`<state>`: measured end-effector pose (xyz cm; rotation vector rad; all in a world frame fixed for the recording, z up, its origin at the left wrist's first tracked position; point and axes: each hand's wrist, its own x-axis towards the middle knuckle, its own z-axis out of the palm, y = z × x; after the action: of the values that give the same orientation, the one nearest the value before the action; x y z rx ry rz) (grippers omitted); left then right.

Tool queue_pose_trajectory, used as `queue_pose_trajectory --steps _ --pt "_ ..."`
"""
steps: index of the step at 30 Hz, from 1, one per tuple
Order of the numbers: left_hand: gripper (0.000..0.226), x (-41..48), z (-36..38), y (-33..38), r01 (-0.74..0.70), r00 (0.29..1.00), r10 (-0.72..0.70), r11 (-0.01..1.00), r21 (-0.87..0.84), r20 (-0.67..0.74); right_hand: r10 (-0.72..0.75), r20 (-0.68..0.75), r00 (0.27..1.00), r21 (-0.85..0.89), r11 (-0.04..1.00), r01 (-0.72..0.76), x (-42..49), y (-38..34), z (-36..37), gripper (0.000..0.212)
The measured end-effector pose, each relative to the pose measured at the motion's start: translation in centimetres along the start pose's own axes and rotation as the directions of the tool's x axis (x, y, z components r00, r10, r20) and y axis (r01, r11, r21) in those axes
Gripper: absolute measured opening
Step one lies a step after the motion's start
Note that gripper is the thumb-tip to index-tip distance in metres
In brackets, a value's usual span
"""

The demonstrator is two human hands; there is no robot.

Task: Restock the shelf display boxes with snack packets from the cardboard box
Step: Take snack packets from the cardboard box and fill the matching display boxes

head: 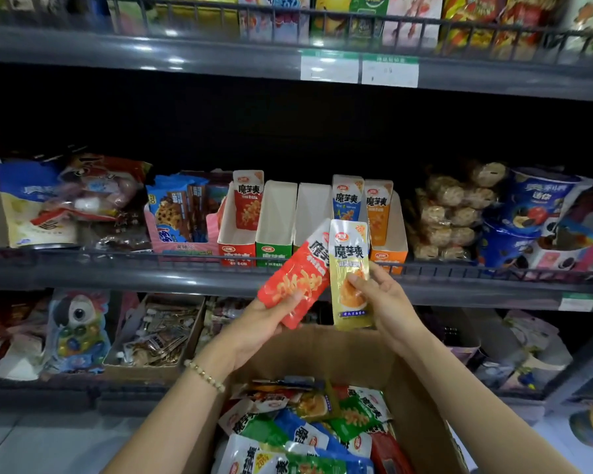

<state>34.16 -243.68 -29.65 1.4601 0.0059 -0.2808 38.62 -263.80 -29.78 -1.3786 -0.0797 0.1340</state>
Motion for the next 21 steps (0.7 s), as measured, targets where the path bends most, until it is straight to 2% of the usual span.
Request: queue_pose_trajectory --steps 2,4,7,9,12,14,16,18,19,21 --pt "0.025 0.2 0.2 0.4 -0.023 1.000 0.024 0.998 0.062 -0.017 -0.003 0.040 0.999 -0.038 0.999 0.004 0.4 -0.2 0.9 0.037" --pt "0.035 0.3 0.2 1.1 -0.028 0.999 0.026 0.997 0.067 0.030 -0.006 0.043 0.999 -0.045 0.999 0.008 0.9 -0.5 1.8 0.035" --pt "0.067 1.0 -1.0 2.1 -0.008 0.985 0.044 0.977 -0.213 0.169 -0.015 0.023 1.000 -0.035 0.999 0.016 1.8 -0.9 2.7 0.033" --pt "0.062 1.4 -1.6 2.8 0.020 0.982 0.030 0.965 -0.263 0.187 -0.019 0.022 1.000 -0.022 1.000 0.019 2.3 -1.0 3.2 0.034" --pt "0.032 2.2 -1.6 3.2 -0.062 0.995 0.058 0.996 0.059 0.079 -0.010 0.051 0.999 0.097 0.995 0.005 3.1 -0.6 4.4 0.040" --pt "0.027 3.2 -1.5 3.2 -0.145 0.989 0.150 0.973 0.180 -0.016 -0.019 0.064 0.998 0.128 0.992 0.011 3.8 -0.8 5.2 0.046" --pt "0.024 4.2 -2.0 3.5 -0.191 0.974 0.208 0.967 0.168 -0.094 -0.122 0.044 0.992 0.003 0.993 0.122 4.8 -1.8 5.4 0.060" --pt "0.022 5.2 -2.9 4.0 -0.205 0.970 0.223 0.965 0.164 -0.093 -0.275 0.092 0.957 -0.171 0.942 0.287 6.3 -3.4 4.8 0.080" --pt "0.021 5.7 -3.4 4.4 -0.212 0.971 0.229 0.957 0.199 -0.068 -0.314 0.133 0.940 -0.239 0.910 0.338 7.0 -4.5 4.5 0.083" --pt "0.019 6.7 -4.2 5.1 -0.243 0.967 0.255 0.931 0.273 -0.008 -0.312 0.210 0.926 -0.370 0.852 0.371 8.6 -6.2 3.8 0.074"
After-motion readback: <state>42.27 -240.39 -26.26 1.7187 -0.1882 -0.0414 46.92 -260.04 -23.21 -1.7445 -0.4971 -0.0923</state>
